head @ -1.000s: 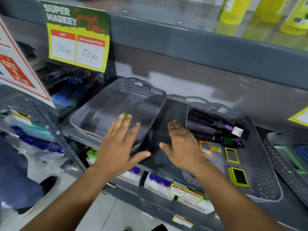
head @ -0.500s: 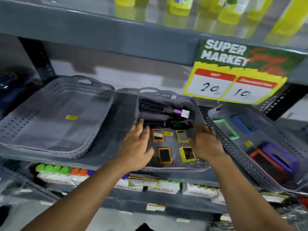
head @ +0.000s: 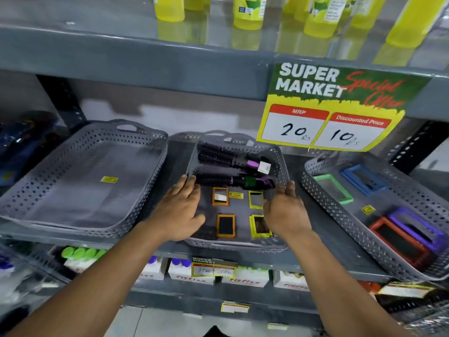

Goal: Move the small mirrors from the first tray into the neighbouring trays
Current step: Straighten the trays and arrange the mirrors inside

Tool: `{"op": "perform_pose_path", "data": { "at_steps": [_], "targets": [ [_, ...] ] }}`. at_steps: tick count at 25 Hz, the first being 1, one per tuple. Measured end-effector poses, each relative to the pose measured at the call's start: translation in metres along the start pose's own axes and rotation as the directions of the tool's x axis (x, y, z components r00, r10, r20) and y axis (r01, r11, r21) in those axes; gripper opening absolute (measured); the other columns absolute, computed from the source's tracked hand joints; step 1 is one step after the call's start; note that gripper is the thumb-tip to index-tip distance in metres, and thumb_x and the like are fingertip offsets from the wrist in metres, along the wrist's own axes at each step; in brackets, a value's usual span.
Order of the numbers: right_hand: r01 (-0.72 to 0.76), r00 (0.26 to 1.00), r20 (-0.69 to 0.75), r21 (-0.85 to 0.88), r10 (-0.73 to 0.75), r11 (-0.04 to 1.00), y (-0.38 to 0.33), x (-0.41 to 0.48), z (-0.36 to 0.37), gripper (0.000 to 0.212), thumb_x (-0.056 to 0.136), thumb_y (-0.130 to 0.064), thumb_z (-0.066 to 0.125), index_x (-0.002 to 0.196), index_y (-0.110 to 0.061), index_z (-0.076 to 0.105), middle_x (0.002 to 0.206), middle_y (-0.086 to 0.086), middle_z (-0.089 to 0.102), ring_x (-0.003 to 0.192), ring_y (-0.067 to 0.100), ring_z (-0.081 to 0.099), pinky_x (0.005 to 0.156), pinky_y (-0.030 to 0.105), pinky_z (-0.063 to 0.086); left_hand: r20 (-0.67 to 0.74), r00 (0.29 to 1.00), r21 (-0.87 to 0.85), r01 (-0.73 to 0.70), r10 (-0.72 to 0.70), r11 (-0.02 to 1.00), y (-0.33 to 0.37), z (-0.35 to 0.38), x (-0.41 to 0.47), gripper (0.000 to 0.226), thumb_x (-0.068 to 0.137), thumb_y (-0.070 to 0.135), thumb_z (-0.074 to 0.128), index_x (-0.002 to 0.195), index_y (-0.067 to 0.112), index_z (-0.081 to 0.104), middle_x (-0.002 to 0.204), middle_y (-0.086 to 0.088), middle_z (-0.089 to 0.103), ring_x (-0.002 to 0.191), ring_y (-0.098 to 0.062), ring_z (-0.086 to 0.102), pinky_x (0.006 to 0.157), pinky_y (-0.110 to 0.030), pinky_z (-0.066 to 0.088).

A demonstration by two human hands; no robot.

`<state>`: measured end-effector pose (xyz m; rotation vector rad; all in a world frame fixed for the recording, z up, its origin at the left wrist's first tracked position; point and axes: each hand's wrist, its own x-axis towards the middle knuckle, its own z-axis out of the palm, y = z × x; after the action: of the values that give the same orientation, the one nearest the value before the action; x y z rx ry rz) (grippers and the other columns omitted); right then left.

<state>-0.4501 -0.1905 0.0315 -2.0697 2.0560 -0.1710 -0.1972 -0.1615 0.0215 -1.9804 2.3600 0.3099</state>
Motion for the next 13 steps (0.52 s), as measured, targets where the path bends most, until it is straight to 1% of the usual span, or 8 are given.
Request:
{"op": "perform_pose_path", "data": {
  "at_steps": [3, 6, 7, 9, 13],
  "targets": [
    [-0.013, 1.000, -0.009, 0.031, 0.013, 0.999, 0.002, 0.001, -0.001, 0.063, 0.098, -0.035, 0.040, 0.150, -0.006, 0.018, 0.159, 0.024, 0.006, 0.144, 0.041, 0.020, 0.112, 0.046, 0.027, -0.029, 1.000, -0.018, -0.001, 0.001, 1.000, 0.006, -0.003, 0.000, 0.077, 0.098, 0.051, 0.032, 0.156, 0.010, 0.001, 0.164, -0.010, -0.017, 0.149, -0.023, -0.023, 0.121, -0.038, -0.007],
    [-0.008, 0.994, -0.110, 0.023, 0.011, 1.000, 0.020, 0.008, -0.013, 0.066, 0.097, -0.041, 0.038, 0.151, -0.009, 0.018, 0.161, 0.018, 0.006, 0.148, 0.033, 0.010, 0.116, 0.047, 0.018, -0.134, 0.987, -0.056, -0.096, 0.088, 0.994, 0.041, -0.010, 0.008, 0.077, 0.098, 0.056, 0.027, 0.156, 0.012, 0.002, 0.164, -0.010, -0.016, 0.149, -0.022, -0.022, 0.116, -0.035, -0.011],
    [-0.013, 0.990, -0.138, 0.008, 0.014, 1.000, 0.029, 0.011, -0.020, 0.066, 0.097, -0.041, 0.037, 0.151, -0.009, 0.017, 0.161, 0.017, 0.007, 0.148, 0.032, 0.009, 0.117, 0.046, 0.015, -0.150, 0.981, -0.074, -0.136, 0.124, 0.988, 0.058, -0.013, 0.012, 0.078, 0.098, 0.057, 0.026, 0.156, 0.012, 0.001, 0.164, -0.009, -0.016, 0.148, -0.022, -0.022, 0.114, -0.034, -0.012],
    [-0.052, 0.984, -0.170, -0.010, 0.050, 0.999, 0.053, 0.020, -0.035, 0.067, 0.097, -0.041, 0.037, 0.151, -0.008, 0.016, 0.161, 0.016, 0.009, 0.148, 0.031, 0.009, 0.118, 0.046, 0.013, -0.166, 0.969, -0.104, -0.200, 0.182, 0.974, 0.098, -0.015, 0.023, 0.077, 0.098, 0.056, 0.027, 0.156, 0.010, 0.002, 0.164, -0.011, -0.015, 0.149, -0.023, -0.020, 0.116, -0.035, -0.011],
    [-0.201, 0.963, -0.195, -0.050, 0.188, 0.978, 0.133, 0.034, -0.069, 0.063, 0.096, -0.037, 0.040, 0.150, -0.008, 0.022, 0.160, 0.017, 0.014, 0.147, 0.033, 0.014, 0.118, 0.047, 0.017, -0.163, 0.949, -0.109, -0.290, 0.271, 0.951, 0.190, -0.007, 0.038, 0.077, 0.099, 0.051, 0.032, 0.155, 0.005, 0.006, 0.164, -0.016, -0.010, 0.150, -0.029, -0.015, 0.120, -0.039, -0.007]
  ]
}}
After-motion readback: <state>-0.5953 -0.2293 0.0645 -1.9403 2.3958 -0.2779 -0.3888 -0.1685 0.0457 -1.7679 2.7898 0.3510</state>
